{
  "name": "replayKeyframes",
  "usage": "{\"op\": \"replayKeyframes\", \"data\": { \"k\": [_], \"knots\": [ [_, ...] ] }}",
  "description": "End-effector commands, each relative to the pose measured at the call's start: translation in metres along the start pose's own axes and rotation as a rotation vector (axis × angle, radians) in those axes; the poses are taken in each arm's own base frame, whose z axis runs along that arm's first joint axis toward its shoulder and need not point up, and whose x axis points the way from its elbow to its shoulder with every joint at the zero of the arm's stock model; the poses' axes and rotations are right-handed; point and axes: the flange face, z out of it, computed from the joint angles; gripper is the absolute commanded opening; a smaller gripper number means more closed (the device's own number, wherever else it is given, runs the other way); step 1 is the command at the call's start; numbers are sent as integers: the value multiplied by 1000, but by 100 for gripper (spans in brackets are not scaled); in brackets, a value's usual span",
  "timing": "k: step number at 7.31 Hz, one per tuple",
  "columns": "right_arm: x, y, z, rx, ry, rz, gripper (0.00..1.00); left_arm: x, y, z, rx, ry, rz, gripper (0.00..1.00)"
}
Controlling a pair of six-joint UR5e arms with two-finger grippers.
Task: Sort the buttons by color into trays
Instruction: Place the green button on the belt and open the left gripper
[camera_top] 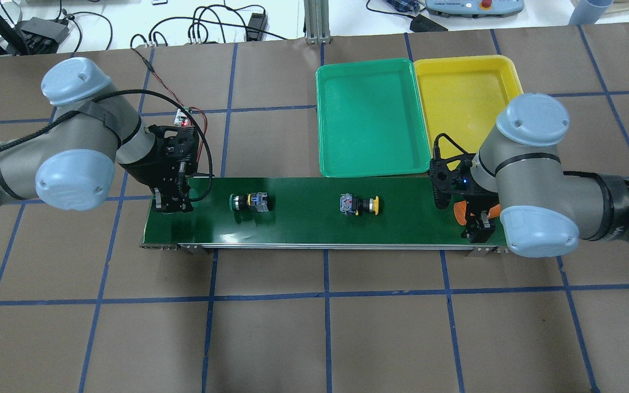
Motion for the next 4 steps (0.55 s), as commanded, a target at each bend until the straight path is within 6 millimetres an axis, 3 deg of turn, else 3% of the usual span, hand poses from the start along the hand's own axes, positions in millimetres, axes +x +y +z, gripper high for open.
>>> {"op": "replayKeyframes", "data": {
  "k": [1,2,3,4],
  "knots": [
    [0,0,0,-1,0,1,100,6,-6,16,-8,-36,12,84],
    [0,0,0,-2,0,1,100,6,-4,13,-28,-43,7,100],
    [0,0,0,-1,-2,1,100,2,2,-1,-71,-72,5,100],
    [0,0,0,-1,-2,1,100,-12,28,-26,-137,-105,-23,100]
  ]
}}
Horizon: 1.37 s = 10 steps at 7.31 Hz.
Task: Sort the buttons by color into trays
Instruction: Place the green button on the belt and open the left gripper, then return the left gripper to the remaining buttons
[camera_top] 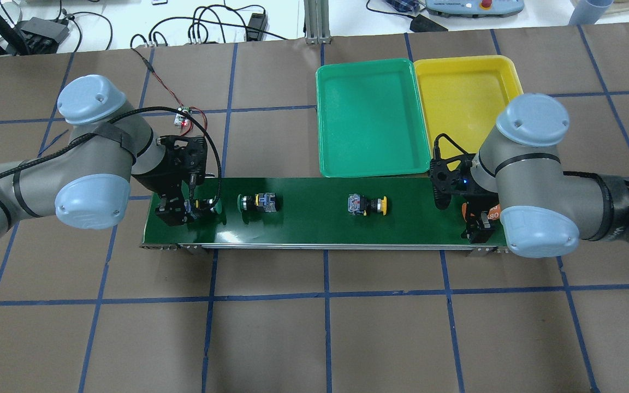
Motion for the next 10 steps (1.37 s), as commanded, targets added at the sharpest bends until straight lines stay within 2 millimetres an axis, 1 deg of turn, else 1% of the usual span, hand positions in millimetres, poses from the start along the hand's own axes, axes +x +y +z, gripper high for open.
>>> {"op": "replayKeyframes", "data": {
  "k": [1,2,3,4,5,6,7,8,9,10],
  "knots": [
    [0,0,0,1,-1,0,100,-35,64,-28,-67,-27,-64,100],
    [0,0,0,1,1,0,100,-55,111,-42,-71,-45,-114,100],
    [0,0,0,1,1,0,100,-74,162,-42,-65,-58,-196,100],
    [0,0,0,1,1,1,100,-97,205,-45,-75,-67,-270,100],
    [0,0,0,1,1,1,100,-119,242,-37,-81,-65,-312,100],
    [0,0,0,2,-1,2,100,-132,290,-20,-65,-58,-377,100],
    [0,0,0,2,-1,0,100,-139,339,1,-57,-49,-463,100],
    [0,0,0,1,1,1,100,-148,355,14,-51,-44,-501,100],
    [0,0,0,2,-1,2,100,-150,357,34,-43,-16,-505,100],
    [0,0,0,1,1,0,100,-146,360,46,-35,5,-495,100]
  ]
}}
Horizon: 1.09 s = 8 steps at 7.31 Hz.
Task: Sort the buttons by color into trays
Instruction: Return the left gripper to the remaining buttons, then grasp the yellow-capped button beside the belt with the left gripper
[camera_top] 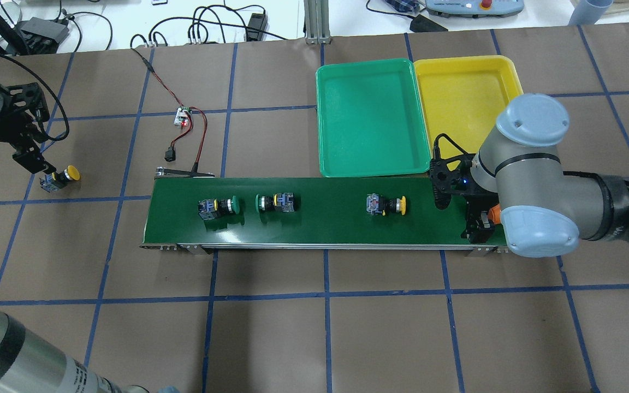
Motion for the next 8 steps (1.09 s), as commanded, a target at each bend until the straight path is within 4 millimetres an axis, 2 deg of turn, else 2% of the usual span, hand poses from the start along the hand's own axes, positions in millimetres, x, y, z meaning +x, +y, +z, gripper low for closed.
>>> {"op": "replayKeyframes", "data": {
  "k": [1,2,3,4,5,7,8],
  "knots": [
    [0,0,0,0,-1,-1,100,0,8,27,1,53,-3,100],
    [0,0,0,0,-1,0,100,5,9,35,-5,75,1,100],
    [0,0,0,0,-1,-1,100,8,9,39,1,83,17,92],
    [0,0,0,0,-1,-1,100,6,8,40,11,74,27,23],
    [1,0,-1,0,2,0,100,7,6,40,9,73,29,0],
    [1,0,-1,-2,2,0,100,12,0,26,5,67,19,0],
    [1,0,-1,-2,5,-1,100,26,-15,-6,-3,52,-63,0]
  ]
}}
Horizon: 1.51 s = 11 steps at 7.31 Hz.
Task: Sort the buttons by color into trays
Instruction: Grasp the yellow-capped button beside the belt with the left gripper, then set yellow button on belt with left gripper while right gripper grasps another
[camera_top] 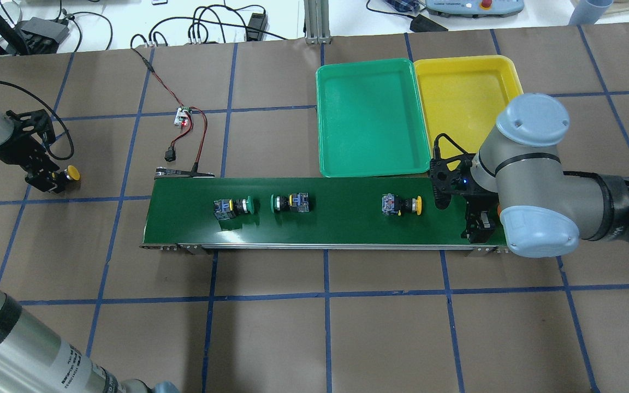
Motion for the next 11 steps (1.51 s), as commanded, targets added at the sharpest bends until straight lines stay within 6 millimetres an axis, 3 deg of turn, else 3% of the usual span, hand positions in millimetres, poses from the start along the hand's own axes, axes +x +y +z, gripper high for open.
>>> {"op": "replayKeyframes", "data": {
  "k": [1,3,4,5,7,9,10,11],
  "knots": [
    [0,0,0,-2,0,-1,100,62,-57,-53,-10,2,-78,0],
    [0,0,0,1,3,6,100,182,-119,-66,-15,4,-154,0],
    [1,0,0,1,4,6,100,227,-157,-73,2,-8,-90,0],
    [2,0,4,2,-5,6,100,258,-197,-76,0,-16,-5,0],
    [5,0,4,2,-6,8,100,294,-252,-56,-32,3,154,0],
    [7,0,4,2,-5,8,100,291,-255,-47,-30,1,292,0],
    [7,0,4,2,-5,8,100,292,-256,-44,-33,6,283,55],
    [7,0,4,2,-5,8,100,292,-256,-44,-33,8,288,96]
  ]
}}
